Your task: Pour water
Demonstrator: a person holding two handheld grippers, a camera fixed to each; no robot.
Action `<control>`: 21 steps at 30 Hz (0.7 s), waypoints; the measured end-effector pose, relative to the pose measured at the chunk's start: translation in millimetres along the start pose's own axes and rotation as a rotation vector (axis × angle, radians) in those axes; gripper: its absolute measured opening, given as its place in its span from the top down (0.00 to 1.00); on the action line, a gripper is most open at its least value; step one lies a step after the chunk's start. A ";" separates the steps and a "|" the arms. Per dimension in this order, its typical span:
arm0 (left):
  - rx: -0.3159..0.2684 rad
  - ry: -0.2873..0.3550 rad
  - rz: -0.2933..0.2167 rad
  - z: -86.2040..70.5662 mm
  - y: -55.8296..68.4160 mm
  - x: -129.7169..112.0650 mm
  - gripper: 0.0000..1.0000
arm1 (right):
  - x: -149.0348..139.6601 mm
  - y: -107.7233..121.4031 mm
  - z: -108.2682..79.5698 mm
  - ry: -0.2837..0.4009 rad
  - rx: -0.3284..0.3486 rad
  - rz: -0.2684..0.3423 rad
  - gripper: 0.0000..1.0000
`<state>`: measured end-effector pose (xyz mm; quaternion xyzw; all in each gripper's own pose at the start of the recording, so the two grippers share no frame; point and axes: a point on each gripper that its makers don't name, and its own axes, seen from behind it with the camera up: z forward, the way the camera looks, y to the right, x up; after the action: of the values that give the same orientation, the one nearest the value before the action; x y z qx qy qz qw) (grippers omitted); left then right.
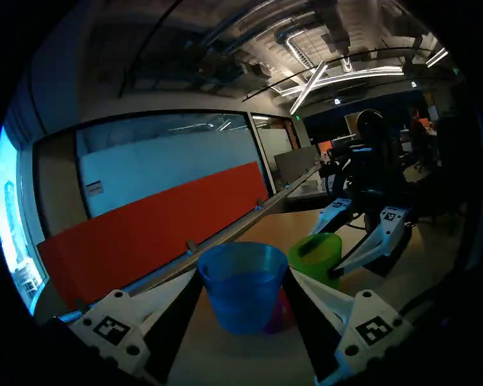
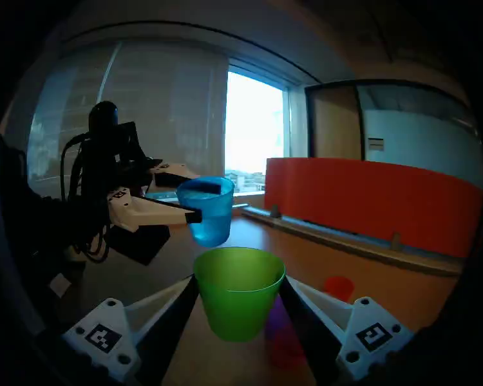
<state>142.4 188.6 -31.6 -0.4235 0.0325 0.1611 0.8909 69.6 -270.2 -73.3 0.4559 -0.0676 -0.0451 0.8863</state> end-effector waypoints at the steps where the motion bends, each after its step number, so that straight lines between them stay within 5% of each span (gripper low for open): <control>1: 0.000 0.000 0.012 0.5 0.9 1.7 0.15 | -1.2 -1.6 0.6 -0.001 0.004 0.002 0.09; 21: 0.014 0.001 0.208 6.3 9.3 25.2 0.15 | -13.4 -23.3 8.6 -0.013 0.058 0.013 0.09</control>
<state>162.8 205.5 -39.4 -0.4118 0.0778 0.2525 0.8721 54.6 -288.7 -88.4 0.4808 -0.0778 -0.0405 0.8724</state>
